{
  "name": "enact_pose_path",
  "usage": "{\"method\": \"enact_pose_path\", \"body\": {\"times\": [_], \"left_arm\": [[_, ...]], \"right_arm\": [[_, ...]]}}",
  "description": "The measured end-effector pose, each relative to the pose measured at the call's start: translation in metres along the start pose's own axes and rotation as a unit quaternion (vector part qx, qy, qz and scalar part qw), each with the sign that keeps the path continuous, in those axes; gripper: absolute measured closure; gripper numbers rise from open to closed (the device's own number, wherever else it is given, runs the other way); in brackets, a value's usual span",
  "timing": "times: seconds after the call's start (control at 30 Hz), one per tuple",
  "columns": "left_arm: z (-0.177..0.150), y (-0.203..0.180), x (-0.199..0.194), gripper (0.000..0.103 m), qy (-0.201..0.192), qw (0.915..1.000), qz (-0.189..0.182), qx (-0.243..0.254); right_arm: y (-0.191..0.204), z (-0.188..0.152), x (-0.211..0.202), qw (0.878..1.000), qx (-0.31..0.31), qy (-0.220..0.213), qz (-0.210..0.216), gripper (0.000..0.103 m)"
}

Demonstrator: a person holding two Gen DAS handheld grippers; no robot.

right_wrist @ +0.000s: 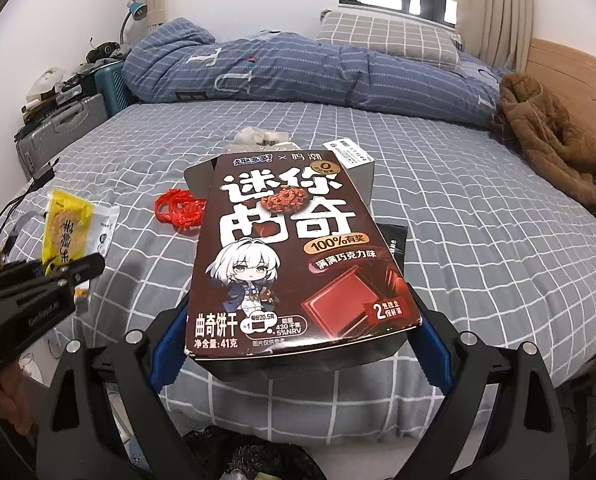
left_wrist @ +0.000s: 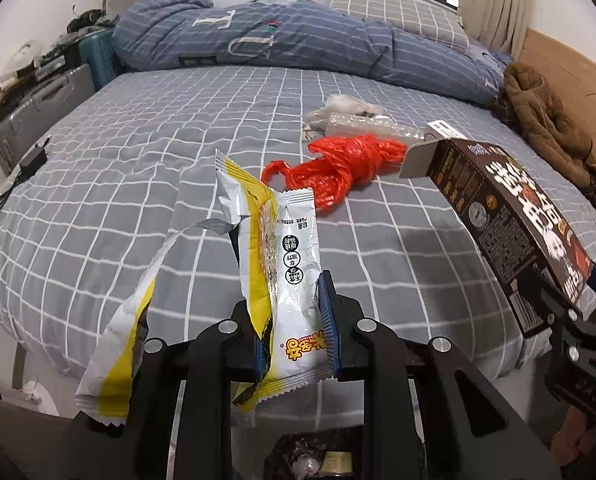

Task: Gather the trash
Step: 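Carry the snack wrapper and cookie box with both tools over the bin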

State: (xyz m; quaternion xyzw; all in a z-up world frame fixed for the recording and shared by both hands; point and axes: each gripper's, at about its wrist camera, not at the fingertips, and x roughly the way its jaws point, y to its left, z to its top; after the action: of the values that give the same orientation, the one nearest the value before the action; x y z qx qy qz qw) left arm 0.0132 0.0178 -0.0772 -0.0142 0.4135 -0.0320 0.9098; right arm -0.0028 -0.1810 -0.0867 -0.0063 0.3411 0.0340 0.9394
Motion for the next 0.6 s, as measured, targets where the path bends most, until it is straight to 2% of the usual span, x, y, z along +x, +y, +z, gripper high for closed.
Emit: {"method": "enact_pose_path", "body": {"times": [0.6], "left_arm": [[-0.046, -0.019, -0.036, 0.081, -0.004, 0.9999, -0.006, 0.015]], "right_arm": [[-0.003, -0.027, -0.047, 1.0, 0.002, -0.007, 0.005, 0.014]]}}
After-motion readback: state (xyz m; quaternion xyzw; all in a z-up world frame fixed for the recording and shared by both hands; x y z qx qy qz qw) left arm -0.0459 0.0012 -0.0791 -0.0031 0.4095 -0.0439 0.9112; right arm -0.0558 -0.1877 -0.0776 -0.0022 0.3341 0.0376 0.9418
